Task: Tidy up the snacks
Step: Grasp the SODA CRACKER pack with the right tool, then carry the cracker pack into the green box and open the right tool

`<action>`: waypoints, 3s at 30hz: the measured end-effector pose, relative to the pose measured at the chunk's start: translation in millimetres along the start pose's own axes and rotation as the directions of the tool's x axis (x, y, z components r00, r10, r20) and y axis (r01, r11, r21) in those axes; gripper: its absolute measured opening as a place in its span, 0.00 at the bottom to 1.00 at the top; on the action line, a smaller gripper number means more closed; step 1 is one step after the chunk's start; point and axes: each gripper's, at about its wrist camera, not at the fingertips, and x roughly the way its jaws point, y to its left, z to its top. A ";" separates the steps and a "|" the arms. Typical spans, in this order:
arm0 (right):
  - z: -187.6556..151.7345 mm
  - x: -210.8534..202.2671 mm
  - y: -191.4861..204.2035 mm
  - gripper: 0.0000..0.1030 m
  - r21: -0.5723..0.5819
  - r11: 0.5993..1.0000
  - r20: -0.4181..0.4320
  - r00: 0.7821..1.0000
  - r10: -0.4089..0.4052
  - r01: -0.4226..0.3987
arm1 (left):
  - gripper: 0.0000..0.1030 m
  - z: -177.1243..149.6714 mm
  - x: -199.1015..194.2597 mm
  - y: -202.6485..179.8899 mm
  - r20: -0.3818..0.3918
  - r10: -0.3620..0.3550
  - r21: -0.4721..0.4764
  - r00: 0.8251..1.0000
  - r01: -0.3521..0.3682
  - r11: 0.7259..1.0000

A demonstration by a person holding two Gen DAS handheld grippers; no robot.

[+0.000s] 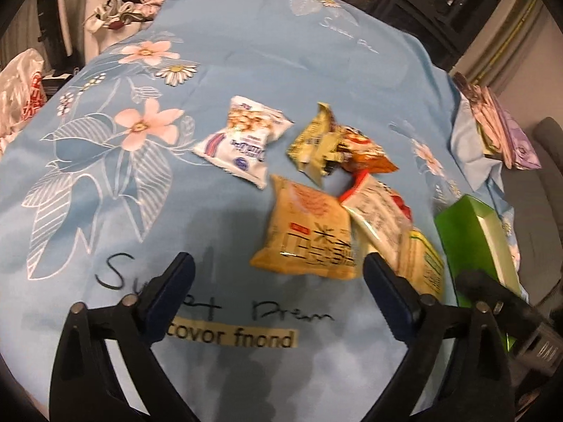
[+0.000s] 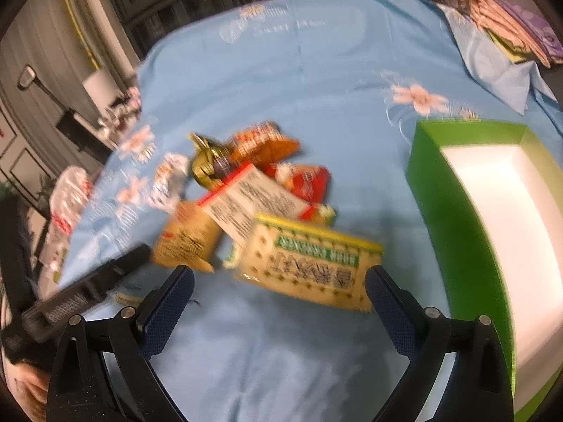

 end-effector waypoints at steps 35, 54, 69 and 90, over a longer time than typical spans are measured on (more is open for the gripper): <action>-34.7 22.5 -49.9 0.73 0.152 0.987 -0.243 0.970 -0.004 0.043 | 0.60 -58.6 21.5 -59.3 -0.275 -0.190 0.106 0.942 0.226 0.968; -57.3 17.0 -71.2 0.73 0.260 0.962 -0.217 0.966 0.139 -0.080 | 0.38 -62.9 39.4 -80.2 -0.252 -0.218 0.208 0.943 0.272 0.939; 14.3 -73.7 -50.5 0.70 0.203 0.978 0.099 0.995 0.015 -0.035 | 0.39 2.1 -27.7 -155.5 0.024 -0.282 0.364 0.959 0.255 0.896; 3.3 -78.7 -199.3 0.70 0.568 0.821 0.094 0.985 -0.142 0.064 | 0.36 -18.6 60.2 -280.1 -0.168 -0.285 0.502 0.944 0.330 0.799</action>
